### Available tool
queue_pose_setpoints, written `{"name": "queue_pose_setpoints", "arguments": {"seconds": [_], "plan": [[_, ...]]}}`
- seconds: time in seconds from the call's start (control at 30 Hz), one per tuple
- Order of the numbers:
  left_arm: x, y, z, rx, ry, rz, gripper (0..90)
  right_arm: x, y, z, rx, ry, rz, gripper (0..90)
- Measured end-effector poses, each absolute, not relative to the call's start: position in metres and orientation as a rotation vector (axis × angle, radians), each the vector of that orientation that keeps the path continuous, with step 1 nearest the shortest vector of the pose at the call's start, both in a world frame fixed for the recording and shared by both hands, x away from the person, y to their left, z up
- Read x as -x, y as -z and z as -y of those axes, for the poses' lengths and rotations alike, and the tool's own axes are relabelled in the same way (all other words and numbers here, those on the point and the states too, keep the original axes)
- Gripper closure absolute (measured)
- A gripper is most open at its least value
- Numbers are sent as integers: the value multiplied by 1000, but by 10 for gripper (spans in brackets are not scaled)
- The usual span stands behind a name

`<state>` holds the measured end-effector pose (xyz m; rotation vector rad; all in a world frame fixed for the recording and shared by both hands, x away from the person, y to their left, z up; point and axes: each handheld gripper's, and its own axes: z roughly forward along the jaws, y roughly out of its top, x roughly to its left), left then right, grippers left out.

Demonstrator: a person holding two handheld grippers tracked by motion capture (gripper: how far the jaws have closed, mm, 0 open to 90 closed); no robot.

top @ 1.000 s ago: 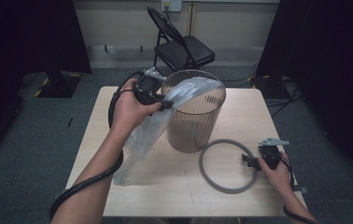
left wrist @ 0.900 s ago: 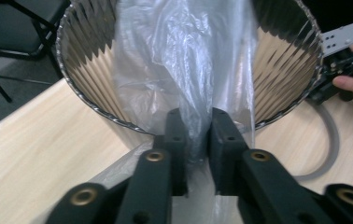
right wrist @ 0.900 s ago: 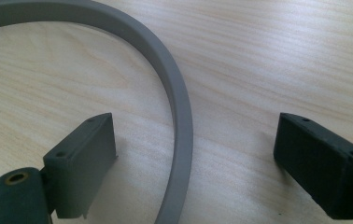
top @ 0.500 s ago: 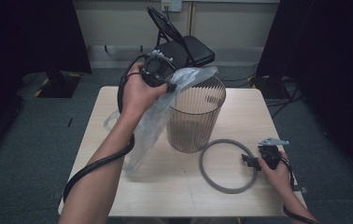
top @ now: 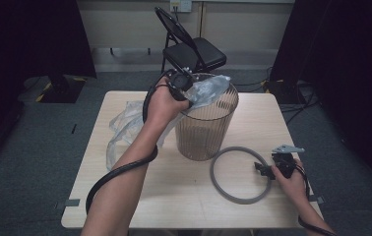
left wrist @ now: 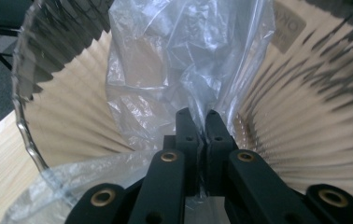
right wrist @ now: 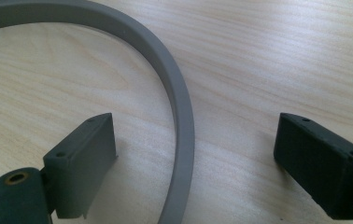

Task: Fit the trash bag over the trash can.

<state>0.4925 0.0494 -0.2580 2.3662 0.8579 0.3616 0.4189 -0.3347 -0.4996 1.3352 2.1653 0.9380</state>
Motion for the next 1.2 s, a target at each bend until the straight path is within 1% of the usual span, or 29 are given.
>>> {"name": "queue_pose_setpoints", "arguments": {"seconds": [0.13,0.37,0.43,0.47,0.5,0.53,0.57,0.6,0.67,0.77,0.8,0.97,1.07,1.2], "plan": [[-490,261,-51,-2414,-357,-852,883,-419,500,335,-1335,-938,-2165,119],[-486,263,-53,-2437,-335,-846,887,-419,500,335,-1334,-937,-2166,119],[-487,264,-53,-2420,-340,-846,882,-419,500,335,-1334,-938,-2165,119],[-488,266,-53,-2379,-339,-836,843,-419,500,335,-1334,-937,-2165,119],[-489,269,-53,-2337,-318,-835,735,-419,500,335,-1334,-937,-2165,119],[-488,271,-53,-2339,-317,-826,703,-419,500,335,-1335,-937,-2165,119],[-488,271,-53,-2332,-321,-821,693,-419,500,335,-1335,-938,-2165,119],[-487,271,-53,-2292,-304,-839,642,-419,500,335,-1334,-938,-2165,119],[-487,270,-52,-2219,-309,-828,430,-419,500,335,-1335,-937,-2165,119],[-487,264,-55,-2195,-370,-795,259,-419,500,335,-1334,-937,-2165,119],[-486,261,-58,-2178,-384,-789,237,-419,500,335,-1336,-938,-2165,119],[-481,247,-75,-2115,-423,-793,183,-419,500,335,-1336,-938,-2165,119],[-474,239,-87,-2082,-424,-785,183,-419,500,335,-1334,-937,-2165,119],[-463,234,-105,-2080,-439,-766,181,-419,500,335,-1336,-937,-2166,119]]}}
